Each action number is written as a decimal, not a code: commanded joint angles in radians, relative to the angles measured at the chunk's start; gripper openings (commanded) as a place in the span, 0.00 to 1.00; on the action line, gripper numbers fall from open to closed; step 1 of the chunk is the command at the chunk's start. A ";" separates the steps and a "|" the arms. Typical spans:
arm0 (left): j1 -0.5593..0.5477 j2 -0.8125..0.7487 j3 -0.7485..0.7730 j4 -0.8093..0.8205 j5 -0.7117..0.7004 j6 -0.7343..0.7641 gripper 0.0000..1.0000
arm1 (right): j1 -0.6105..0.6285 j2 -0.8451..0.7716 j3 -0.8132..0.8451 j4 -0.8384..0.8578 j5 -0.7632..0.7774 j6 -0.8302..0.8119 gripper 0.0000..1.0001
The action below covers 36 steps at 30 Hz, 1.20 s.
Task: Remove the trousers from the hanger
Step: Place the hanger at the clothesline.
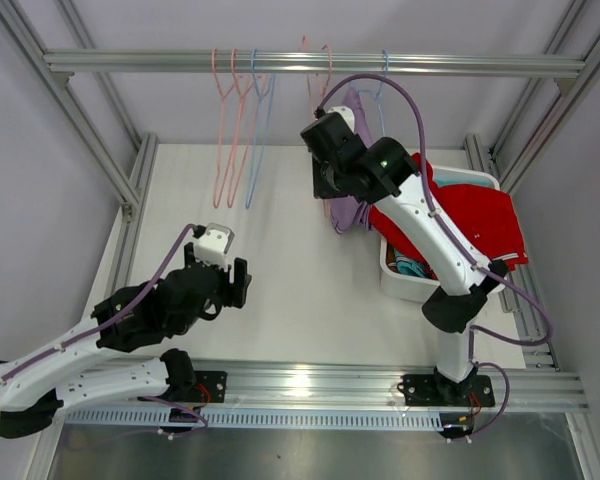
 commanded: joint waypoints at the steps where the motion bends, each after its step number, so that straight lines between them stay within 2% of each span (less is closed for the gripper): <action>1: 0.015 -0.020 -0.022 0.058 0.034 0.029 0.74 | -0.047 0.038 0.073 0.006 -0.081 -0.059 0.00; 13: 0.025 -0.026 -0.043 0.080 0.063 0.040 0.74 | -0.119 0.142 0.165 0.092 -0.204 -0.092 0.00; 36: 0.051 -0.042 -0.048 0.090 0.103 0.050 0.74 | -0.181 0.220 0.116 0.157 -0.255 -0.114 0.00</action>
